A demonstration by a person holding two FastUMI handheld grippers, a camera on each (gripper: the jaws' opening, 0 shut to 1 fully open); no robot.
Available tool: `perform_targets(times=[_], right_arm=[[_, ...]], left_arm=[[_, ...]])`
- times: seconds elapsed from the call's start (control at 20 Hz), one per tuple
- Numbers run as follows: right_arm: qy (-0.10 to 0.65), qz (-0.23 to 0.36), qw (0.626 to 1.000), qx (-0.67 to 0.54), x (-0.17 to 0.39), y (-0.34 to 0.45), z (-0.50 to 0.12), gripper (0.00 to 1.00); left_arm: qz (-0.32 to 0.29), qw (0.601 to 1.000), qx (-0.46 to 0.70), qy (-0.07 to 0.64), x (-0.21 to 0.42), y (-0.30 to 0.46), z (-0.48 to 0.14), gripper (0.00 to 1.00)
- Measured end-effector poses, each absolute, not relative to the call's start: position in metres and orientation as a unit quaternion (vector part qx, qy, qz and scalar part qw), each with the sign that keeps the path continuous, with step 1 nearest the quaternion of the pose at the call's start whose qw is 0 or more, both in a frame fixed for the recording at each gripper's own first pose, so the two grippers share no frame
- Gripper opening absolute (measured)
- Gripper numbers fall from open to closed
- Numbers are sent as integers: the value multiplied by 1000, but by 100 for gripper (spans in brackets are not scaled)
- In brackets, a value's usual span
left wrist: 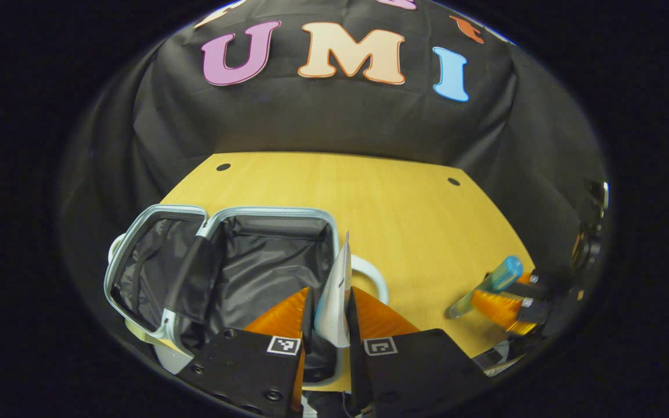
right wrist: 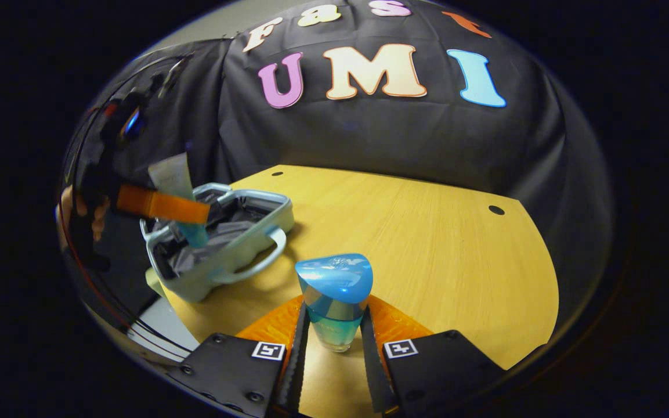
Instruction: First open the suitcase, pack the skin care products into it, and then close the suitcase.
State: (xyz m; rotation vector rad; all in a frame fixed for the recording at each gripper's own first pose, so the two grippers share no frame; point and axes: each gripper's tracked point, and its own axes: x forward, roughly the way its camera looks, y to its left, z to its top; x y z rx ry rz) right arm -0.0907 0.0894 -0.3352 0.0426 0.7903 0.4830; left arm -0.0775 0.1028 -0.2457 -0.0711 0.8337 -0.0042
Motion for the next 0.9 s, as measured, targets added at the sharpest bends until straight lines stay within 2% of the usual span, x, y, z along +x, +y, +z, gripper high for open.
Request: perform_targets(times=[0.2,0.45,0.5,0.65,0.75,0.8,0.85,0.9], right_arm=[[388,241,886,79,-80,138,-299,47],[416,291,856,94,-93,205,-287,47],[425,302,847,100,-98,218,-287,47],[452,321,824,117,-111,250,-289,47],[470,326,812,120,-117,265,-294,47],[474,328,809,117,-117,272,-296,44],[476,328,808,115,-116,280,-298,47],[479,328,806,115,-115,287,-301,47]], left_arm=[[30,890,-8,455,-89,161,-268,25],[28,853,-32,521,-101,185,-314,23],[26,847,-37,530,-102,188,-321,25],[21,833,-55,550,-104,192,-337,25],[11,840,-60,538,-94,194,-338,27],[6,842,-69,535,-94,195,-336,30],[4,844,-80,530,-91,194,-333,39],[2,849,-85,521,-90,196,-327,56]])
